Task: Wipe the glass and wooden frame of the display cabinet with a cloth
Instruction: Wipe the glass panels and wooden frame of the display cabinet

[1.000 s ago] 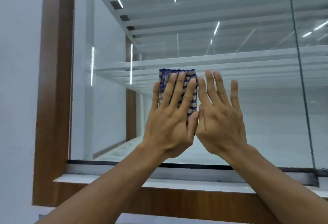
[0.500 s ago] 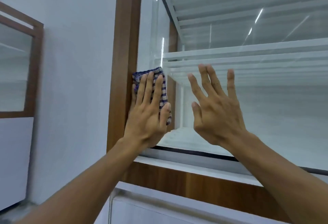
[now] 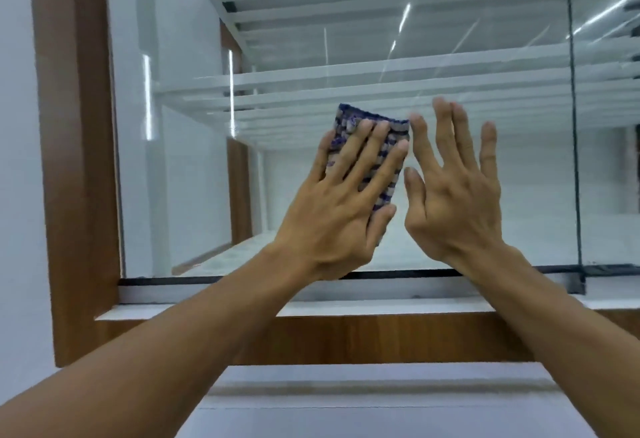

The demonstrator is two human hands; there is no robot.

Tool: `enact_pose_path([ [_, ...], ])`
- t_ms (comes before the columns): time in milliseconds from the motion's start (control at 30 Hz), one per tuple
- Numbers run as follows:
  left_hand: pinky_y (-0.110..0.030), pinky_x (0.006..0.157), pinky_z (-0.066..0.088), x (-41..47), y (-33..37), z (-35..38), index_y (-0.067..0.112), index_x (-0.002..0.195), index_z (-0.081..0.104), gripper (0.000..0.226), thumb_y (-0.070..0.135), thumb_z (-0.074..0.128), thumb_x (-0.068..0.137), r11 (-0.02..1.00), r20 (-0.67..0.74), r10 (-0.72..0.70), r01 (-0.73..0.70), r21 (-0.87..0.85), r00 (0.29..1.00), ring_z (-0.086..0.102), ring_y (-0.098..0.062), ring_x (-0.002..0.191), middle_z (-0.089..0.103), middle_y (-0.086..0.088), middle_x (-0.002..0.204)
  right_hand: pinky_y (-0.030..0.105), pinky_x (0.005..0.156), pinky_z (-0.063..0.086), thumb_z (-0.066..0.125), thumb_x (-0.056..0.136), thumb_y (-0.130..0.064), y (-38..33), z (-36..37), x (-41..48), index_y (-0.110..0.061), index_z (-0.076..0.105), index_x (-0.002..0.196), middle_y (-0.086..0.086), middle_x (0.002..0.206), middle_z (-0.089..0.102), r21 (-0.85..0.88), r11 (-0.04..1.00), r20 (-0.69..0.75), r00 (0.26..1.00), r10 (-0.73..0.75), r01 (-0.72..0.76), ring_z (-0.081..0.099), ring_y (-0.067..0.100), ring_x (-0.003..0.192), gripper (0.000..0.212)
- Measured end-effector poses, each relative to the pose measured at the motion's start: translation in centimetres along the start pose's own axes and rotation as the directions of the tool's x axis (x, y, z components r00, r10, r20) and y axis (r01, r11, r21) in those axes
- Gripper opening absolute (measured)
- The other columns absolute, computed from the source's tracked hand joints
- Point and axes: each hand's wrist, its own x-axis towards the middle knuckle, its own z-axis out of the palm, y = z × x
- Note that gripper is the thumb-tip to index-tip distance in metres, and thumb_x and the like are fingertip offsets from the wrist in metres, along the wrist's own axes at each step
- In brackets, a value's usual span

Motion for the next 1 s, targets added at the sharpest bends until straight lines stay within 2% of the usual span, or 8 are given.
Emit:
enact_pose_path([
  [167, -0.055, 0.128, 0.000, 6.1, 3.7, 0.3, 0.010, 0.165, 0.007, 0.069, 0.044, 0.023, 0.107, 0.992, -0.033, -0.116, 0.113, -0.060, 0.993, -0.001, -0.032, 0.160, 0.002, -0.018, 0.172, 0.054, 0.127, 0.001, 0.027, 0.106, -0.037, 3.4, -2.4, -2.0, -0.014, 0.011, 0.163, 0.013, 0.170, 0.002, -0.029, 0.996, 0.062, 0.994, 0.084, -0.083, -0.002, 0.028, 0.158, 0.063],
  [333, -0.055, 0.129, 0.001, 6.0, 6.0, 0.9, 0.011, 0.165, 0.003, 0.069, 0.046, 0.016, 0.108, 0.980, 0.070, 0.198, -0.199, 0.004, 0.978, -0.006, -0.029, 0.160, -0.003, -0.015, 0.173, 0.055, 0.127, 0.000, 0.031, 0.100, -0.032, 5.9, -4.7, -6.6, -0.008, 0.009, 0.162, 0.018, 0.169, -0.005, -0.107, 0.978, 0.135, 0.971, 0.195, -0.181, -0.010, 0.031, 0.157, 0.070],
  [500, -0.055, 0.129, -0.001, 9.1, 8.5, 0.8, 0.012, 0.165, 0.005, 0.067, 0.045, 0.017, 0.108, 0.981, 0.040, 0.195, -0.195, 0.000, 0.980, -0.003, -0.030, 0.160, 0.001, -0.015, 0.173, 0.054, 0.127, 0.002, 0.035, 0.098, -0.030, 6.0, -5.5, -10.6, -0.007, 0.003, 0.162, 0.014, 0.170, -0.004, 0.037, 0.921, 0.056, 0.921, 0.386, -0.389, -0.008, 0.026, 0.158, 0.075],
  [567, -0.054, 0.129, -0.002, 8.3, 10.0, 1.4, 0.012, 0.165, 0.006, 0.066, 0.045, 0.016, 0.109, 0.941, 0.079, 0.338, -0.339, 0.005, 0.938, -0.003, -0.029, 0.160, 0.001, -0.014, 0.173, 0.052, 0.128, 0.004, 0.034, 0.098, -0.030, 5.8, -5.4, -11.1, -0.003, 0.007, 0.161, 0.015, 0.170, 0.002, 0.086, 0.888, 0.014, 0.892, 0.453, -0.452, -0.002, 0.025, 0.158, 0.074],
  [667, -0.049, 0.130, -0.004, 5.8, 7.8, 1.1, 0.017, 0.166, 0.006, 0.062, 0.043, 0.015, 0.110, 0.805, 0.167, 0.591, -0.589, -0.063, 0.789, -0.003, -0.024, 0.160, 0.002, -0.008, 0.173, 0.050, 0.128, 0.006, 0.035, 0.099, -0.030, 6.0, -5.3, -11.3, 0.000, 0.011, 0.160, 0.016, 0.169, 0.007, 0.076, 0.879, -0.011, 0.881, 0.473, -0.471, 0.002, 0.026, 0.158, 0.072],
  [733, -0.049, 0.130, -0.002, 5.9, 5.4, 0.4, 0.020, 0.166, 0.007, 0.060, 0.042, 0.015, 0.111, 0.735, 0.204, 0.673, -0.673, -0.081, 0.711, -0.003, -0.022, 0.161, 0.004, -0.005, 0.173, 0.049, 0.128, 0.005, 0.035, 0.099, -0.029, 5.9, -5.2, -11.3, 0.000, 0.012, 0.160, 0.017, 0.169, 0.008, 0.076, 0.879, -0.010, 0.881, 0.473, -0.471, 0.002, 0.027, 0.158, 0.071],
  [900, -0.051, 0.130, -0.002, 8.3, 7.8, 0.9, 0.021, 0.166, 0.008, 0.060, 0.043, 0.013, 0.111, 0.791, 0.158, 0.609, -0.611, -0.043, 0.777, -0.002, -0.024, 0.160, 0.005, -0.006, 0.173, 0.050, 0.128, 0.007, 0.041, 0.098, -0.025, 5.6, -5.3, -11.3, 0.000, 0.015, 0.160, 0.017, 0.169, 0.009, 0.056, 0.876, -0.019, 0.877, 0.481, -0.479, 0.004, 0.028, 0.158, 0.071],
  [1000, -0.050, 0.129, -0.004, 7.8, 8.9, 1.4, 0.020, 0.166, 0.007, 0.060, 0.043, 0.014, 0.111, 0.740, 0.175, 0.671, -0.668, -0.085, 0.721, -0.004, -0.023, 0.160, 0.003, -0.006, 0.173, 0.051, 0.128, 0.009, 0.044, 0.095, -0.030, 5.5, -5.7, -11.5, 0.000, 0.016, 0.159, 0.018, 0.169, 0.009, 0.041, 0.878, 0.002, 0.879, 0.477, -0.476, 0.004, 0.029, 0.158, 0.076],
])
